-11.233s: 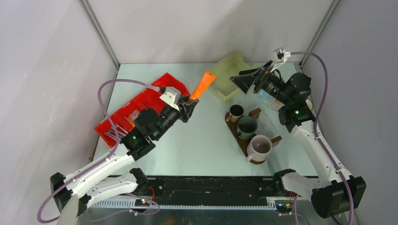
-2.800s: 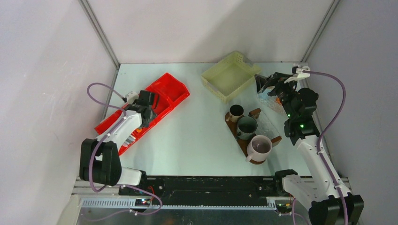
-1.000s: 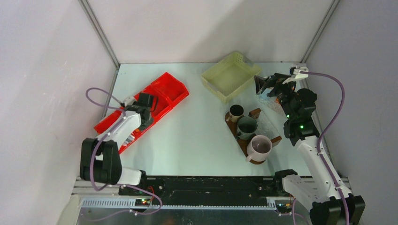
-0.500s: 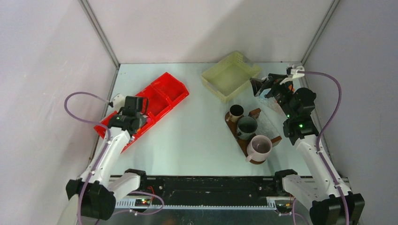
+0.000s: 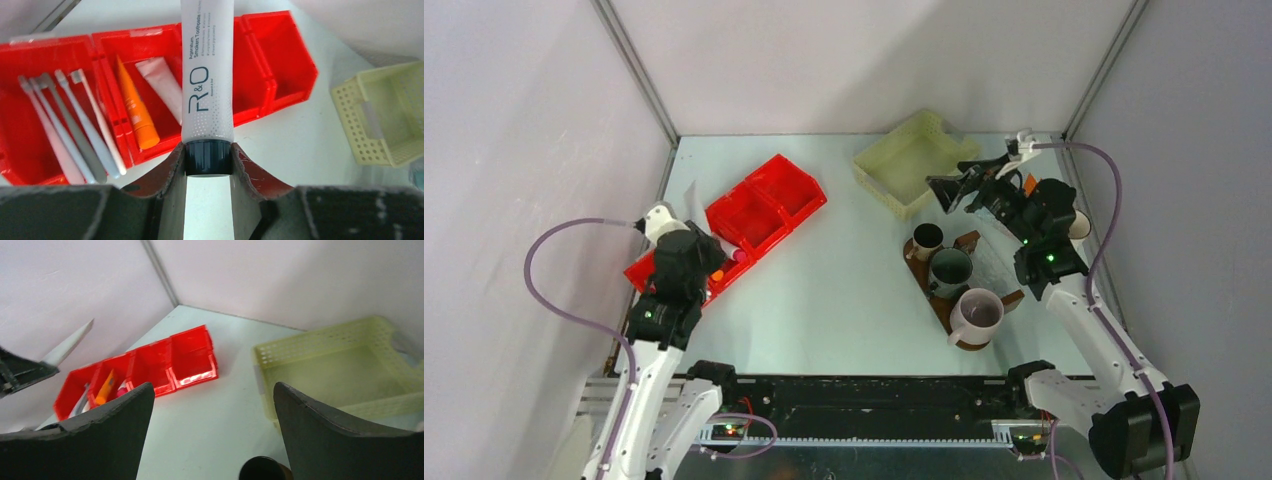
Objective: Prepare toiletry sets of a toothbrush and toothpaste on the tray
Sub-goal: Pick up the toothpaste from the storage box.
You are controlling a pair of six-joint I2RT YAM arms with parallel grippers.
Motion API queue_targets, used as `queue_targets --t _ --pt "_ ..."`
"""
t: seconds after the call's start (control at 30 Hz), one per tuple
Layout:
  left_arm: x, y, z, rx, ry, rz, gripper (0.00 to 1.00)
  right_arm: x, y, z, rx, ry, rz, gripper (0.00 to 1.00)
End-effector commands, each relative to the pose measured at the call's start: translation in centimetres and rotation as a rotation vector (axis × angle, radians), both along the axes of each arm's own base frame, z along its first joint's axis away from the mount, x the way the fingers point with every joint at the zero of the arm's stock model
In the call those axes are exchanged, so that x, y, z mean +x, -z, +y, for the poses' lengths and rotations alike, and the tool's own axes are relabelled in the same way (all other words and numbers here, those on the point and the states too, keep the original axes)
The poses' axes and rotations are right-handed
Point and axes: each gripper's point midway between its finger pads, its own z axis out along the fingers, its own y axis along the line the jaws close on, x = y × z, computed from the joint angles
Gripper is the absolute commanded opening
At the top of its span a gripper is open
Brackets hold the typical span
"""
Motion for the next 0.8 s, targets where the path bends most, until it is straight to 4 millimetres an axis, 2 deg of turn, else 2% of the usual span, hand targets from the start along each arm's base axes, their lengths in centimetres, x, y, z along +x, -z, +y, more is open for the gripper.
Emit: queue_targets --t 0.0,0.03,0.17,0.3,0.53,0.77 --pt "1.5 -4.9 -2.2 0.102 0.184 -0.219 0.00 -1.2 -3.8 2.9 0.035 -0.118 -0.045 0.91" --pt "1.3 -5.5 -3.0 0.112 0.222 -0.246 0.00 -1.2 -3.5 3.3 0.033 -0.126 -0.026 0.91" --pt "1.1 -8.0 -5.4 0.177 0.345 -0.378 0.00 -1.9 -4.3 5.0 0.064 -0.177 -0.004 0.90" --pt "0.6 -9.6 -8.0 0.220 0.470 -0.470 0.00 -2.7 -4.8 6.7 0.080 -0.225 0.022 0.89" --pt "-0.4 -11.2 -12.7 0.311 0.659 -0.576 0.00 -3.7 -5.9 9.1 0.182 -0.280 0.093 0.88" --pt "-0.8 -12.1 -15.9 0.468 0.748 -0.627 0.00 -4.3 -7.5 10.7 0.308 -0.328 0.178 0.85"
